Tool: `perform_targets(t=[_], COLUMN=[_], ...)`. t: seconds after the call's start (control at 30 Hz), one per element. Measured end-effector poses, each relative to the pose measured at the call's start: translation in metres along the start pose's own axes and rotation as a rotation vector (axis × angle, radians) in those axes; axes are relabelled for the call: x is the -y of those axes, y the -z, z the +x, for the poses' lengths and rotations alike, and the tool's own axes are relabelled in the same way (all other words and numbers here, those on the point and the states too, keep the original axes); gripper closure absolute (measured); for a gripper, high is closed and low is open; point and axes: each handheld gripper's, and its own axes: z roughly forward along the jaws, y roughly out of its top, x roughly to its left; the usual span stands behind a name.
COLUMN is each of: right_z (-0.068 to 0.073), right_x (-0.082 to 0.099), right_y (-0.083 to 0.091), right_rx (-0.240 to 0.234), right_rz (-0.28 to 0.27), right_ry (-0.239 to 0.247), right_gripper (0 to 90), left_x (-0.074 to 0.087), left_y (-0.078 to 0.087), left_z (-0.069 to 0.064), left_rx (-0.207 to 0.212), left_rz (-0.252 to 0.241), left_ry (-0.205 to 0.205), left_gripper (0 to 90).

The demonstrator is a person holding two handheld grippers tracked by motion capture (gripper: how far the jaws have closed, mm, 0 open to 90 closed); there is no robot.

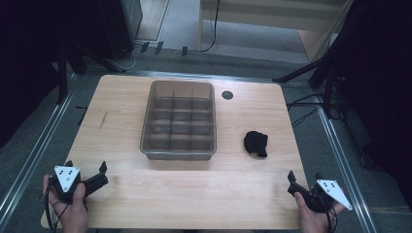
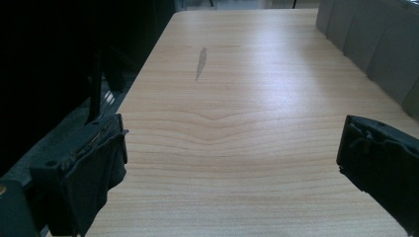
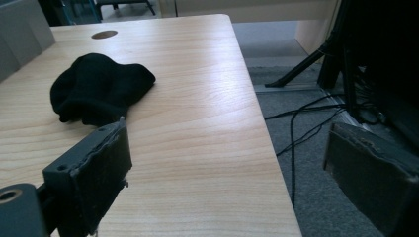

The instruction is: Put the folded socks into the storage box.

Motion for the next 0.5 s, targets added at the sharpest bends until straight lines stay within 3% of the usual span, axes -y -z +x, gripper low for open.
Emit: perform_targets(t=[0.1,0.17,0.27,0.3,0.33,0.37,0.5], right_z=[0.002,0.005,0.013,0.013,0.015,0.019,0.029], right_x=[-0.002,-0.004,-0.010,-0.010,-0.013,-0.020,-0.037], right_y=[0.000,-0.001,-0.005,-0.005,-0.006,-0.012,-0.023], right_rx=[-0.007,-0.017,-0.039,-0.039,-0.049,-0.087,-0.125], right_rz=[0.002,0.011,0.048,0.048,0.055,0.084,0.154], right_ry=[0.018,0.065,0.164,0.164,0.195,0.256,0.388], right_gripper=[7.1,12.9,14.2,14.2,14.8,15.3,16.5], left_x=[0.000,0.000,0.000,0.000,0.000,0.000,0.000], left_y=[0.000,0.000,0.000,0.000,0.000,0.000,0.000], left_z=[0.000,-0.001,-0.001,-0.001,-0.001,-0.001,0.000], left_rx=[-0.001,-0.001,-0.002,-0.003,-0.002,0.000,0.001], left_rz=[-0.004,-0.002,-0.003,-0.003,-0.003,-0.003,-0.004], left_ry=[0.000,-0.003,-0.007,-0.006,-0.005,-0.002,0.002], left_gripper=[0.0,0.0,0.0,0.0,0.0,0.0,0.0])
